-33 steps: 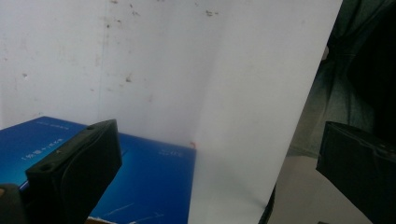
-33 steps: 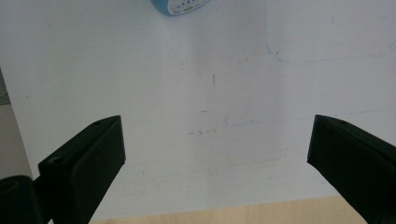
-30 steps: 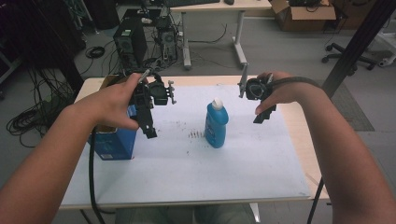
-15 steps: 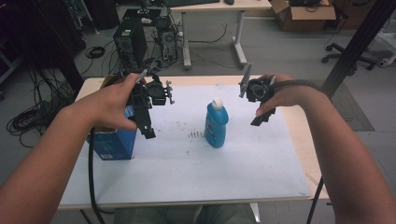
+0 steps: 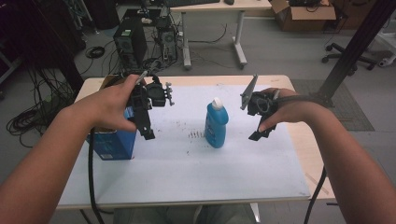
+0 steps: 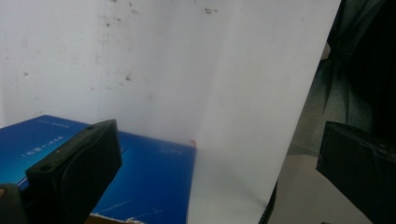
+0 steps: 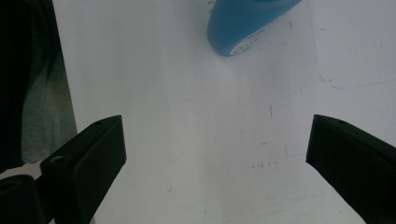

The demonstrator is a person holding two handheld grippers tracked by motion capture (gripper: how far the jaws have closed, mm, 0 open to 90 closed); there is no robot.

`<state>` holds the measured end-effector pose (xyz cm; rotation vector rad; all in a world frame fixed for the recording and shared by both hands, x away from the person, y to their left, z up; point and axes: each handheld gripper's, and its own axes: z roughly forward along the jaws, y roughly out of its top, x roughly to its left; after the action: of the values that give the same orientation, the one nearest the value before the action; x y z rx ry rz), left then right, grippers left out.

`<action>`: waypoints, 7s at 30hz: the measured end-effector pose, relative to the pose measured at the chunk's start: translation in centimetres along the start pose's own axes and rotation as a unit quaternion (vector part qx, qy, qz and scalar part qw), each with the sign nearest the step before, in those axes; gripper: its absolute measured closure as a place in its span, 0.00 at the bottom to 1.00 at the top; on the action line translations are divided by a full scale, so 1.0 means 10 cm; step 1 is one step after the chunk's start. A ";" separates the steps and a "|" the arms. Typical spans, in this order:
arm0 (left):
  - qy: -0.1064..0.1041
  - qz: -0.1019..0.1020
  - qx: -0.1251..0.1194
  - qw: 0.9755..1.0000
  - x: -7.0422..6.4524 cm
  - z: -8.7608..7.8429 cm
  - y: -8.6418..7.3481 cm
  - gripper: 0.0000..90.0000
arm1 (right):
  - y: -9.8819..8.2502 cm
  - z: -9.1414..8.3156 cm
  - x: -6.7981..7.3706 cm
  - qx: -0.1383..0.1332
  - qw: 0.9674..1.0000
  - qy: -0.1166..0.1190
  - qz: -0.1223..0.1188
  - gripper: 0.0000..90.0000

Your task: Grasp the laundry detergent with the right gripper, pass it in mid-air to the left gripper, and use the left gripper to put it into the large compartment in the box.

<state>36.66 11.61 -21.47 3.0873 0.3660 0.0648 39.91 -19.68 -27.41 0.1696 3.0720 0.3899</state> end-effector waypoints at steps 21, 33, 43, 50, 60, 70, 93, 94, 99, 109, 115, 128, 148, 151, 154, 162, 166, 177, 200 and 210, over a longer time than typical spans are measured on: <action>0.001 0.006 0.004 1.000 -0.02 0.01 0.02 0.00 | -0.12 0.27 0.30 -0.135 0.976 -0.068 0.159 0.04; 0.002 0.008 0.004 1.000 -0.03 0.01 0.03 0.00 | -0.19 0.60 0.45 -0.214 0.945 -0.090 0.230 0.03; 0.002 0.009 0.005 1.000 -0.03 0.01 0.04 0.00 | -0.25 0.76 0.54 -0.265 0.922 -0.103 0.264 0.02; 0.002 0.007 0.002 1.000 -0.04 0.01 0.02 0.00 | -0.18 0.90 0.59 -0.283 0.911 -0.127 0.272 0.02; 0.003 0.007 0.001 1.000 -0.03 0.01 0.02 0.00 | -0.11 1.08 0.62 -0.308 0.893 -0.163 0.284 0.02; 0.000 0.012 0.006 1.000 -0.03 0.02 0.04 0.00 | -0.06 1.32 0.62 -0.330 0.874 -0.193 0.300 0.02; 0.000 0.013 0.005 1.000 0.00 0.05 0.05 0.00 | 0.04 1.58 0.54 -0.359 0.849 -0.226 0.316 0.01; 0.000 0.014 0.006 1.000 0.00 0.05 0.05 0.00 | 0.03 1.58 0.54 -0.360 0.847 -0.229 0.316 0.01; -0.001 0.012 0.007 1.000 0.00 0.04 0.05 0.00 | 0.03 1.60 0.53 -0.368 0.840 -0.235 0.321 0.01; -0.001 0.014 0.008 1.000 -0.02 0.04 0.05 0.00 | 0.06 1.62 0.51 -0.383 0.830 -0.243 0.325 0.00; 0.000 0.014 0.008 1.000 -0.02 0.04 0.04 0.00 | 0.09 1.64 0.49 -0.393 0.824 -0.247 0.325 0.00; 0.000 0.015 0.011 1.000 -0.02 0.02 0.02 0.00 | 0.12 1.68 0.45 -0.403 0.813 -0.260 0.329 0.00; 0.000 0.016 0.011 1.000 -0.01 0.03 0.02 0.00 | 0.17 1.74 0.41 -0.428 0.798 -0.280 0.319 0.03; -0.001 0.014 0.010 1.000 -0.01 0.03 0.01 0.00 | 0.17 1.75 0.41 -0.430 0.796 -0.284 0.317 0.05; 0.000 0.014 0.009 1.000 -0.01 0.03 0.01 0.00 | 0.18 1.76 0.40 -0.431 0.795 -0.287 0.315 0.07; -0.002 0.014 0.011 1.000 -0.01 0.04 0.01 0.00 | 0.18 1.76 0.40 -0.435 0.793 -0.289 0.314 0.10; -0.001 0.015 0.010 1.000 -0.02 0.05 0.02 0.00 | 0.18 1.76 0.41 -0.435 0.793 -0.290 0.312 0.13; 0.000 0.014 0.009 1.000 -0.01 0.04 0.01 0.00 | 0.18 1.78 0.42 -0.437 0.792 -0.290 0.313 0.20; 0.000 0.014 0.010 1.000 -0.02 0.04 0.01 0.00 | 0.17 1.79 0.42 -0.431 0.792 -0.301 0.312 0.37; 0.002 0.014 0.007 1.000 -0.03 0.04 0.01 0.00 | 0.19 1.79 0.44 -0.434 0.793 -0.297 0.307 0.48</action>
<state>36.41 11.42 -21.86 3.1070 0.3235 0.0680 36.69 -12.98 -44.36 1.0003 1.8829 1.3829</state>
